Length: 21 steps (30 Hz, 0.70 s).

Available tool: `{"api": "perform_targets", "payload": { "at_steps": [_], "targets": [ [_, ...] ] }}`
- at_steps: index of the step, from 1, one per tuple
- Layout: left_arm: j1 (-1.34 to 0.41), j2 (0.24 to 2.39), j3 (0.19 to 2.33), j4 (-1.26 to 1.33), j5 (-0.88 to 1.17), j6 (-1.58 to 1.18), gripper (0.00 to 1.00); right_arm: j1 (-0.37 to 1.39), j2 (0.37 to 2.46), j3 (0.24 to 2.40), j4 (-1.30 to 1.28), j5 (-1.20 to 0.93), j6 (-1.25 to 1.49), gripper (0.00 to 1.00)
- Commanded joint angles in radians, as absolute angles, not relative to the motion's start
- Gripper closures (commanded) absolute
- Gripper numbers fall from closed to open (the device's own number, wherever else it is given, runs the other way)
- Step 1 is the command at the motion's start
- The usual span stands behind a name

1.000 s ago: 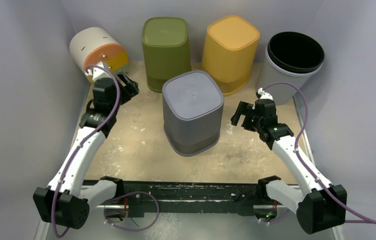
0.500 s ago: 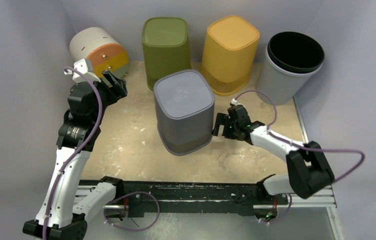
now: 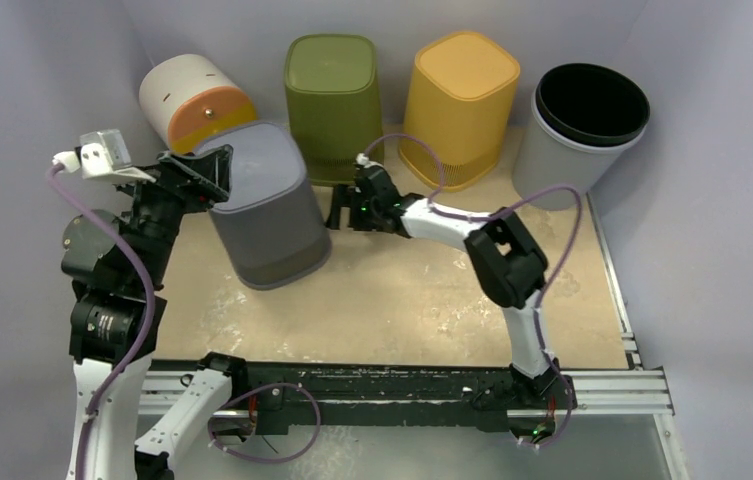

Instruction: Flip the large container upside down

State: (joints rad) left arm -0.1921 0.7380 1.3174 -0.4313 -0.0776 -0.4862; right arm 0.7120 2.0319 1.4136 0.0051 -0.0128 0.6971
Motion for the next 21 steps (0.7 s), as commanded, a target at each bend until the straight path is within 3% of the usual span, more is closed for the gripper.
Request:
{"api": "perform_targets", "payload": {
  "at_steps": [1, 11, 17, 21],
  "targets": [
    [-0.189, 0.73, 1.356, -0.362, 0.001, -0.469, 0.28, 0.779, 2.185, 1.665, 0.006, -0.074, 0.734, 0.0],
    [-0.189, 0.68, 1.287, -0.357, 0.005, -0.47, 0.28, 0.923, 2.531, 2.189, -0.056, -0.175, 0.759, 0.0],
    [-0.189, 0.671, 1.249, -0.368, -0.001, -0.461, 0.28, 0.95, 2.539, 2.163, 0.043, -0.268, 0.735, 0.0],
    [-0.189, 0.67, 1.226, -0.371, -0.003, -0.462, 0.28, 0.941, 2.459, 2.071, -0.01, -0.183, 0.678, 0.0]
  ]
}}
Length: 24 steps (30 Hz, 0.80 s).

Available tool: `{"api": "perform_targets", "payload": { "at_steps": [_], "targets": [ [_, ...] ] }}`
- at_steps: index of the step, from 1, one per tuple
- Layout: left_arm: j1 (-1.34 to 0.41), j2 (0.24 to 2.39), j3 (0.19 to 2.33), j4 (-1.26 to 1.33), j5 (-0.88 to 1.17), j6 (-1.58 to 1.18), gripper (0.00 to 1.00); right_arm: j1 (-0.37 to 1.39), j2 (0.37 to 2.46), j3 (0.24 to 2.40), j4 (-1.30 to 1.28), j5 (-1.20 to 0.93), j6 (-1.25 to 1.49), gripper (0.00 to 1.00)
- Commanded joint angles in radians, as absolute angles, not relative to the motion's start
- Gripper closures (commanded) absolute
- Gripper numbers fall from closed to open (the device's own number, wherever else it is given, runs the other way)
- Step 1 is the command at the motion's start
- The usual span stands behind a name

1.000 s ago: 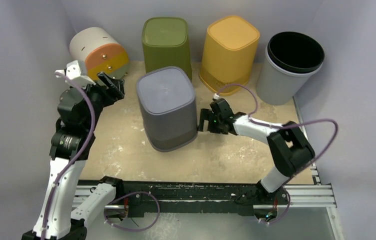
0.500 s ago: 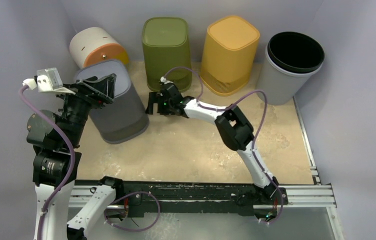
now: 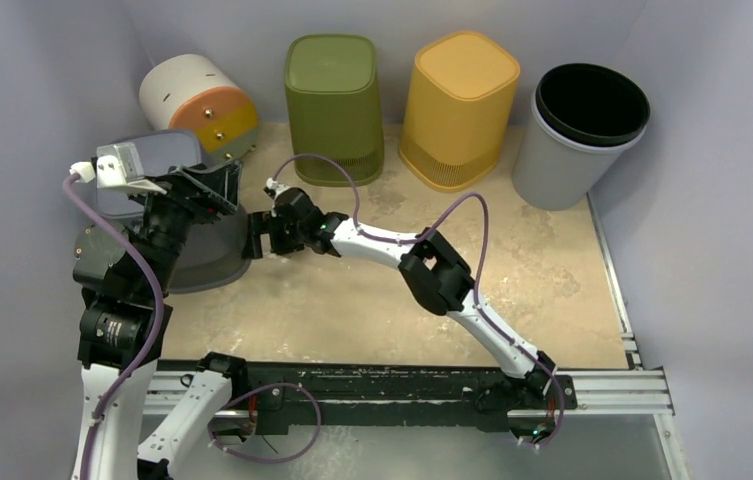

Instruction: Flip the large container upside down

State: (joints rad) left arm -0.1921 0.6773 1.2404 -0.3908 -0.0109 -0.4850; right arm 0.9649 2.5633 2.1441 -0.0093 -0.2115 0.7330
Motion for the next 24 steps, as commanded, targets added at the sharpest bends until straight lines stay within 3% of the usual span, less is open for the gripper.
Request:
{"api": "perform_targets", "payload": {
  "at_steps": [1, 12, 18, 24],
  "targets": [
    [-0.189, 0.67, 1.223, -0.373, -0.002, -0.463, 0.28, 0.934, 2.422, 2.026, -0.014, -0.146, 0.665, 0.0],
    [-0.189, 0.661, 1.19, -0.398, 0.025, -0.465, 0.27, 0.702, 1.881, 1.506, -0.097, 0.186, 0.586, 0.0],
    [-0.189, 0.669, 1.139, -0.376, 0.048, -0.481, 0.27, 0.628, 1.701, 1.547, -0.283, 0.463, 0.461, 0.0],
    [-0.189, 0.652, 1.101, -0.395, 0.041, -0.473, 0.27, 0.463, 1.554, 1.591, -0.307, 0.54, 0.384, 0.0]
  ]
}}
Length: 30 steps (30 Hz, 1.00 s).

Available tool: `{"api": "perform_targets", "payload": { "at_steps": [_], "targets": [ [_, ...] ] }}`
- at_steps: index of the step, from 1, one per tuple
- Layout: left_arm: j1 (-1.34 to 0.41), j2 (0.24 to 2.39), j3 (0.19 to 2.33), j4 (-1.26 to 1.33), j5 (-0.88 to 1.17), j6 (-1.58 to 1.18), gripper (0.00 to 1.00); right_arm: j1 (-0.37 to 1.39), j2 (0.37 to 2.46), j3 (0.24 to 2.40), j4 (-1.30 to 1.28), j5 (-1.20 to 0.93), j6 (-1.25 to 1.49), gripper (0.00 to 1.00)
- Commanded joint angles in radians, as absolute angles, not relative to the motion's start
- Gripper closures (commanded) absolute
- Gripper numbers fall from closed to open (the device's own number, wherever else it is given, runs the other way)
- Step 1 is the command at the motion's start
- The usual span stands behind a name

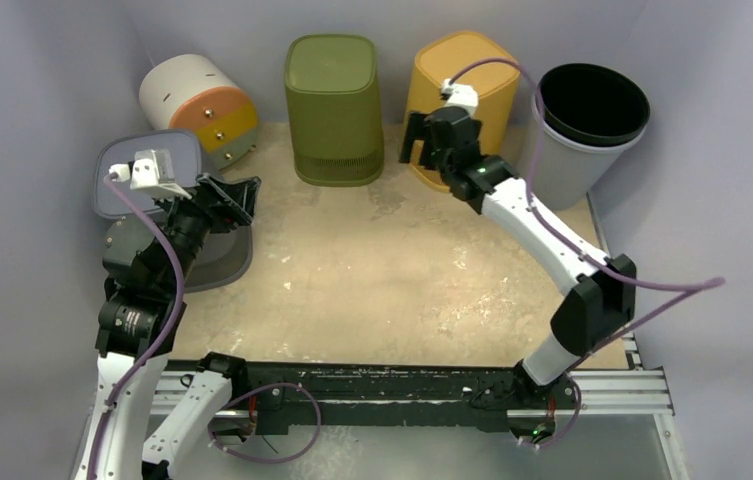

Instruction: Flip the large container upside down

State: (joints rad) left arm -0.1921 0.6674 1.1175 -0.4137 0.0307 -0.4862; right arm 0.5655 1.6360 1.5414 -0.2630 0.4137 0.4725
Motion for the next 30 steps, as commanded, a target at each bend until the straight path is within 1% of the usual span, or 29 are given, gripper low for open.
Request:
{"api": "perform_targets", "payload": {
  "at_steps": [1, 7, 17, 21, 24, 30],
  "targets": [
    [-0.189, 0.648, 1.094, -0.398, 0.039, -0.472, 0.27, 0.437, 1.54, 1.601, -0.304, 0.551, 0.365, 0.0],
    [-0.189, 0.648, 1.081, -0.411, 0.049, -0.466, 0.27, 0.277, 1.516, 1.701, -0.297, 0.531, 0.276, 0.03],
    [-0.189, 0.629, 1.064, -0.427, 0.048, -0.481, 0.27, 0.07, 1.678, 1.926, -0.351, 0.44, 0.156, 0.05],
    [-0.189, 0.626, 1.062, -0.431, 0.048, -0.489, 0.27, -0.032, 1.742, 1.989, -0.393, 0.305, 0.147, 0.11],
    [-0.189, 0.627, 1.057, -0.433, 0.043, -0.493, 0.27, -0.09, 1.776, 2.009, -0.416, 0.197, 0.143, 0.21],
    [-0.189, 0.624, 1.039, -0.415, 0.046, -0.511, 0.27, -0.13, 1.791, 1.98, -0.407, 0.097, 0.129, 0.23]
  ]
}}
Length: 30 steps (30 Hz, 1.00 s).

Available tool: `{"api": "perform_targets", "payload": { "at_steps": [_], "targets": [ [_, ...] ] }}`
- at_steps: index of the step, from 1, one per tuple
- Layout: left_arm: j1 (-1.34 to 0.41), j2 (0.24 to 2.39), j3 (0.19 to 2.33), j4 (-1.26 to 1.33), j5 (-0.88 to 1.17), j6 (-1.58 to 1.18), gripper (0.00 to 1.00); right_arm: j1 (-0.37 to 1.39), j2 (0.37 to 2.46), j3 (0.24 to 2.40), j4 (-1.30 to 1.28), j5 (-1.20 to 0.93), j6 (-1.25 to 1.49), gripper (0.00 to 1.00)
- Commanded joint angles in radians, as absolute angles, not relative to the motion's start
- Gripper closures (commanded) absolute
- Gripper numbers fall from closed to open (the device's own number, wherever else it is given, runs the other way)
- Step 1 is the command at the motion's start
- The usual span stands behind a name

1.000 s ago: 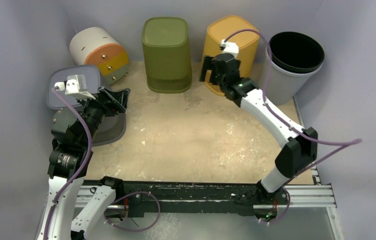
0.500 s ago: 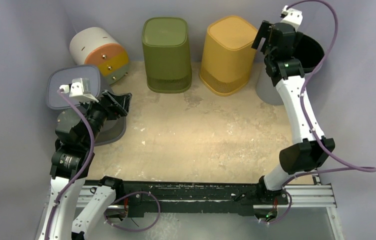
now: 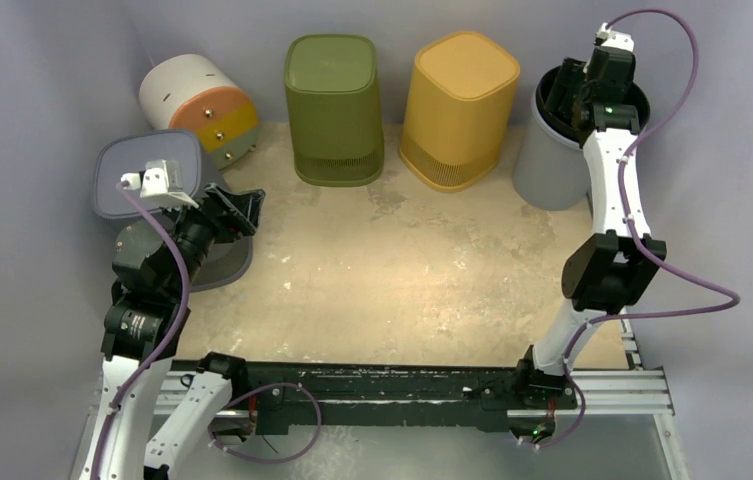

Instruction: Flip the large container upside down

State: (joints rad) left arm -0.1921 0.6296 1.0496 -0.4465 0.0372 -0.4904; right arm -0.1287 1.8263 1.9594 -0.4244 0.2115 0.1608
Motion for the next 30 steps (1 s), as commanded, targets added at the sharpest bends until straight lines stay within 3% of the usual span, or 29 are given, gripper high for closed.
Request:
{"api": "perform_targets", "payload": {
  "at_steps": [1, 10, 23, 26, 30],
  "targets": [
    [-0.189, 0.624, 1.035, -0.412, 0.047, -0.514, 0.27, -0.132, 1.789, 1.971, -0.403, 0.093, 0.129, 0.23],
    [-0.189, 0.626, 1.025, -0.42, 0.046, -0.505, 0.27, -0.135, 1.699, 1.909, -0.353, 0.037, 0.156, 0.24],
    [-0.189, 0.62, 1.015, -0.428, 0.048, -0.5, 0.27, -0.135, 1.779, 1.864, -0.356, -0.035, 0.169, 0.26],
    [-0.189, 0.619, 1.016, -0.433, 0.045, -0.496, 0.27, -0.135, 1.782, 1.862, -0.346, -0.033, 0.175, 0.32],
    [-0.189, 0.62, 1.015, -0.436, 0.044, -0.495, 0.26, -0.135, 1.794, 1.882, -0.356, -0.031, 0.175, 0.49]
  ]
}}
